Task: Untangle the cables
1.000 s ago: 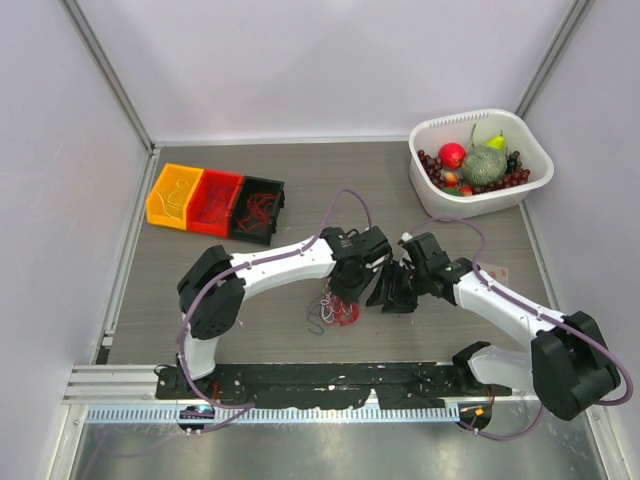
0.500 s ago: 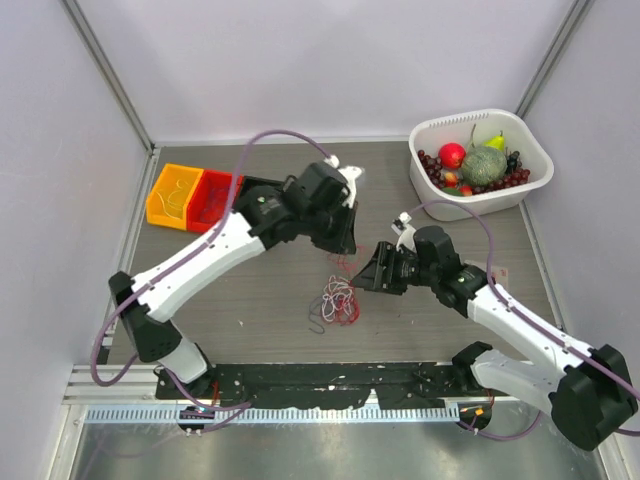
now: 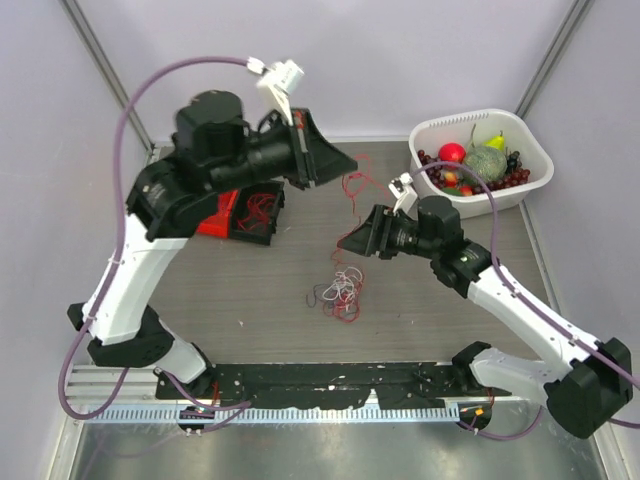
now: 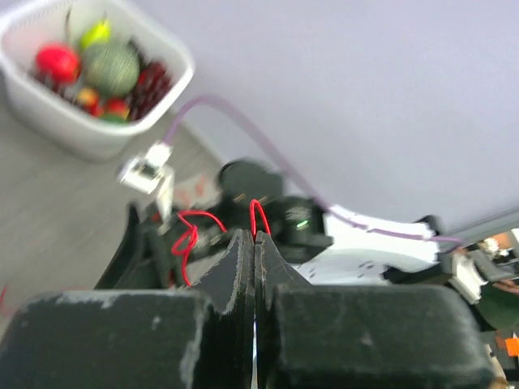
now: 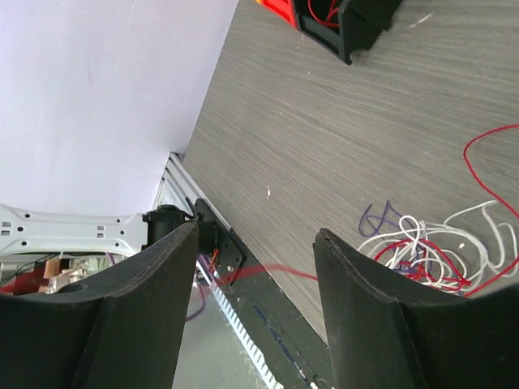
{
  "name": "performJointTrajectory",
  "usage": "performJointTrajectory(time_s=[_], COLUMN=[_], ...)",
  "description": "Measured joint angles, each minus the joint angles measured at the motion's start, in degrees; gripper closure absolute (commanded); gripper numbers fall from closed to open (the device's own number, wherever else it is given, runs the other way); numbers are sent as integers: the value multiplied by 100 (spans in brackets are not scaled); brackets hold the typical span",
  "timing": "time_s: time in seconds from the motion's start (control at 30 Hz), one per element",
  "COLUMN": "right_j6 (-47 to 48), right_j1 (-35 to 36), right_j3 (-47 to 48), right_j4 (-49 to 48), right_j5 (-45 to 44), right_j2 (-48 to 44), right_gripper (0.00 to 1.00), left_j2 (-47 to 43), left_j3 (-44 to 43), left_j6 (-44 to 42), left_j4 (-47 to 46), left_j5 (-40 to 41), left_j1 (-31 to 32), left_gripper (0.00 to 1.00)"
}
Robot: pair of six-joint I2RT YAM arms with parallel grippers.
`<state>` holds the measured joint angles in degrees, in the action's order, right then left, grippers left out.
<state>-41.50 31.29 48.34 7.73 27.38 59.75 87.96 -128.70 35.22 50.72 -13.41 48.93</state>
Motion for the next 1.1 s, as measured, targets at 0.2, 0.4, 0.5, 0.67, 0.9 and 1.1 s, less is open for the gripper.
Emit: performJointTrajectory(time_s=[0.2, 0.4, 0.5, 0.67, 0.9, 1.1], right_j6=[-238, -673, -780, -839, -649, 155], right_j1=[315, 409, 404, 402, 337, 293], right_j3=[-59, -396, -643, -1213, -1375, -730], right_j4=[-544, -1106, -1161, -1043, -555, 664], right_j5=[-13, -232, -361, -584, -892, -1088], right_j2=[721, 1447, 1882, 2295, 2308, 1803], right_gripper=[36, 37, 38, 38, 38, 36], left_j2=[-59, -37, -37, -22, -118, -466], left_j3=[-730, -730, -798, -1246, -1740, -1211], left_j6=[435, 1182, 1589, 2234, 2728, 2710], left_j4=[-933, -1956, -2492, -3335, -4339, -4369], left_j5=[-542, -1134, -1360, -1517, -1508, -1298], left_j1=[-195, -472, -678, -1012, -1110, -1163], left_gripper=[100, 100, 100, 100, 100, 100])
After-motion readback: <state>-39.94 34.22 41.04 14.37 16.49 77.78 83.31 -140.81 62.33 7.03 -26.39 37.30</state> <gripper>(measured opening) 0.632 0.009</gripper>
